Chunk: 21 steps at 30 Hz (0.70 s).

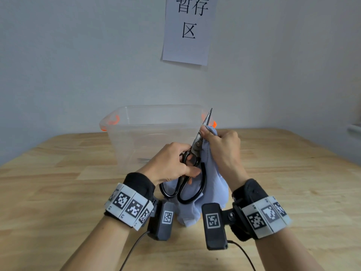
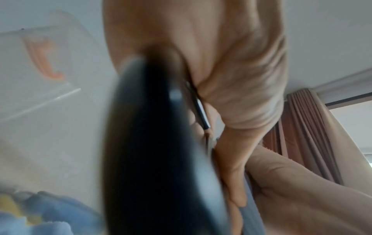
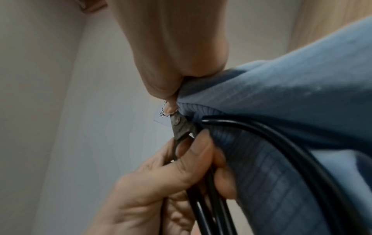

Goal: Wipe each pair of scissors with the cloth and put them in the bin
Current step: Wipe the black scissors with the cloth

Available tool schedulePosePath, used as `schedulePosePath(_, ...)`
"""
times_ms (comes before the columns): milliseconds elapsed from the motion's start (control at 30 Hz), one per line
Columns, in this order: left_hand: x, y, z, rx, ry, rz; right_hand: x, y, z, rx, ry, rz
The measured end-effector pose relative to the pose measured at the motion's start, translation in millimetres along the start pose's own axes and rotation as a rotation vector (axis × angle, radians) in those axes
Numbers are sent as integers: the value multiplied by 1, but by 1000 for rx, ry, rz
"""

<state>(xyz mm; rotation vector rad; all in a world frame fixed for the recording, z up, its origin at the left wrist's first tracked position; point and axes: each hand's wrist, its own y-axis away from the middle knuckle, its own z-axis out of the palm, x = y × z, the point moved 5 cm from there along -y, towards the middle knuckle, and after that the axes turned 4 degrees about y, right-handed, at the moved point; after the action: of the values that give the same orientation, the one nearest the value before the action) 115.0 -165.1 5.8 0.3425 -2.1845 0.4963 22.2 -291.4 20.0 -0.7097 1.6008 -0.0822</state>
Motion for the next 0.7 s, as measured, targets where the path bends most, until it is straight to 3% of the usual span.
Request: schedulePosePath(700, -3, 0, 15, -139, 41, 47, 9, -10, -14, 147, -25, 78)
